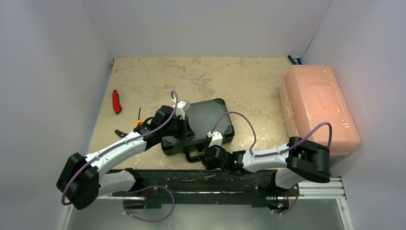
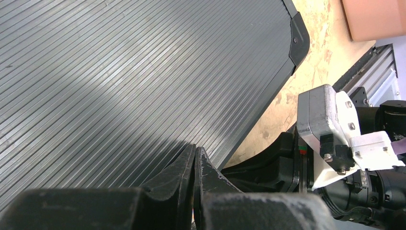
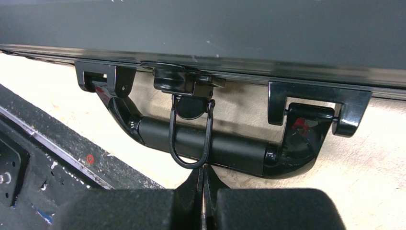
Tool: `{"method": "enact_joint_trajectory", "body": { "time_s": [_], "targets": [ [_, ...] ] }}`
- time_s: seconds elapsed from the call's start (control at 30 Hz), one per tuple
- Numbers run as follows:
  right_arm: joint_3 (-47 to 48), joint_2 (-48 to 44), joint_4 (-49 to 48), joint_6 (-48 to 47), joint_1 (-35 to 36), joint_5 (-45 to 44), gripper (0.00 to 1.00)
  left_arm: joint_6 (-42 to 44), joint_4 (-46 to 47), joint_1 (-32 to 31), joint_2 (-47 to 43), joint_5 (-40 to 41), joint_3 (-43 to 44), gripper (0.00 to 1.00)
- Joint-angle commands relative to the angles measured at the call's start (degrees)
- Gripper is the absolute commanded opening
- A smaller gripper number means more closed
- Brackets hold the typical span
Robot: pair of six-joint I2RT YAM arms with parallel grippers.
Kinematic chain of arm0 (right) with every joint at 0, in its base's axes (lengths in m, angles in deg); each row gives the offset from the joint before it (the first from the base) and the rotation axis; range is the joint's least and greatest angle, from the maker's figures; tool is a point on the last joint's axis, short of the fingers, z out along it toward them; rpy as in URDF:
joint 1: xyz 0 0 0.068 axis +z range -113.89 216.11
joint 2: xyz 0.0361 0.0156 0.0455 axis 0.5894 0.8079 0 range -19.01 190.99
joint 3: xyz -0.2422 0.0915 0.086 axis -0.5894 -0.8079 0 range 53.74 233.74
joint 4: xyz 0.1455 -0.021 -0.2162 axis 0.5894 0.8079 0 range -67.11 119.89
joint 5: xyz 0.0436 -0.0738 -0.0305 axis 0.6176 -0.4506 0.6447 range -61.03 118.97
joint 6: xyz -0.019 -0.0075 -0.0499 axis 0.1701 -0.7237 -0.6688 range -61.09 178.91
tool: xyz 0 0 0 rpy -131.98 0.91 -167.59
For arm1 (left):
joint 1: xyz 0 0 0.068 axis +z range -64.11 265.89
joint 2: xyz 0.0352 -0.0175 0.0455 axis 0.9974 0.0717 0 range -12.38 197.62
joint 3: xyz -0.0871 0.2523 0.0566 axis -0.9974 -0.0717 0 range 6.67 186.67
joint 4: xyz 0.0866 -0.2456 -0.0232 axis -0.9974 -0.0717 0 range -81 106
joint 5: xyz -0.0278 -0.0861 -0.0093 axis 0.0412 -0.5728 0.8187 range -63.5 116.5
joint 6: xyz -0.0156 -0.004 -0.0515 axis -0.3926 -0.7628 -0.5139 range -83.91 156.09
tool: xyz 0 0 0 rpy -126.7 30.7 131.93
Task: Pack up texas hold em set
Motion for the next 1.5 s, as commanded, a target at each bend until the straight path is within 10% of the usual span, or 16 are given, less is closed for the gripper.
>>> {"method": "enact_joint_trajectory", "body": {
  "time_s": [0.0,1.47],
  "targets": [
    [1.3,-1.4,1.2,2.4,0.2,-4.6,0.00,1.3,-9.6,-0.3,1.4,3.8,-3.4,0.02],
    [9.3,-2.0,3.3,-1.1,0.2,-11.2,0.00,1.6,-9.4,-0.2,0.9,2.7,-3.7,0.00]
  ]
}}
